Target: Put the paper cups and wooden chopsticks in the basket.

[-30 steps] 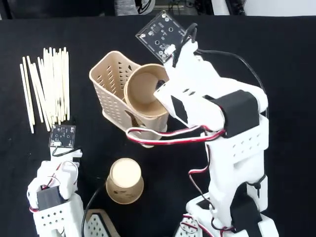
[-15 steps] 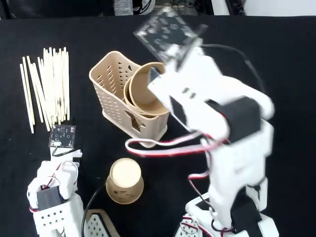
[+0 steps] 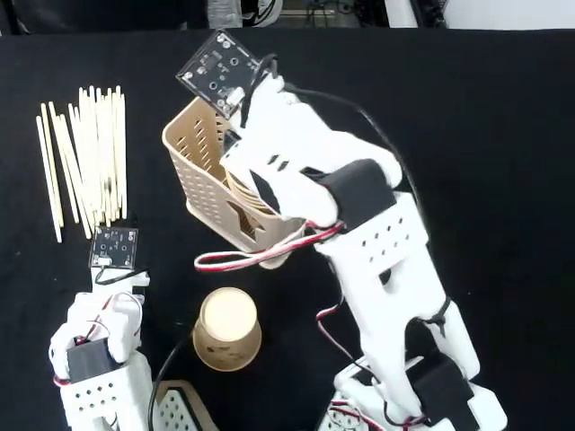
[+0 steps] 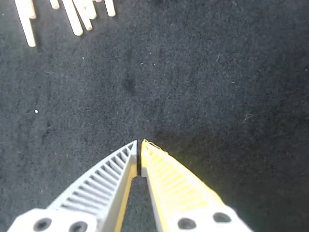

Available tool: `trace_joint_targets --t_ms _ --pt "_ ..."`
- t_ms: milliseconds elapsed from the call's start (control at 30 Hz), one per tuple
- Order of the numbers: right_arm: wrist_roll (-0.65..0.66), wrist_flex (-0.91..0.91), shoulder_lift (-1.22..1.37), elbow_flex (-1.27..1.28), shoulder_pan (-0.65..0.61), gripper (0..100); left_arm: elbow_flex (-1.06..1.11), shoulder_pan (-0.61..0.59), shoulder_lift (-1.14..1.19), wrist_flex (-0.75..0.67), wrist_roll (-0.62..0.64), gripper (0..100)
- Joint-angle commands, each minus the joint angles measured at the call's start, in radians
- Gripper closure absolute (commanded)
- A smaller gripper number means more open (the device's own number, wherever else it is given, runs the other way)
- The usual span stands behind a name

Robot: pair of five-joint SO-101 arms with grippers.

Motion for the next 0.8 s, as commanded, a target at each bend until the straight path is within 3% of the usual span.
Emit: trace_joint_targets --t_ms 0,167,233,433,767 --pt "0.0 0.149 -0.081 -0.163 -0.015 71.7 0.018 0.004 -0.002 0.005 -0.005 97" --pt "0.106 0.44 -0.143 -0.349 -0.08 71.7 0.018 0.004 -0.002 0.005 -0.005 97" --pt "0.106 0.434 -0.191 -0.312 -0.089 73.0 0.018 0.004 -0.002 0.005 -0.005 97" --pt "0.163 0.433 -0.321 0.064 -0.222 79.8 0.018 0.004 -0.002 0.005 -0.005 97" --pt "0.249 0.431 -0.513 0.581 -0.485 80.0 0.018 0.004 -0.002 0.005 -0.005 97"
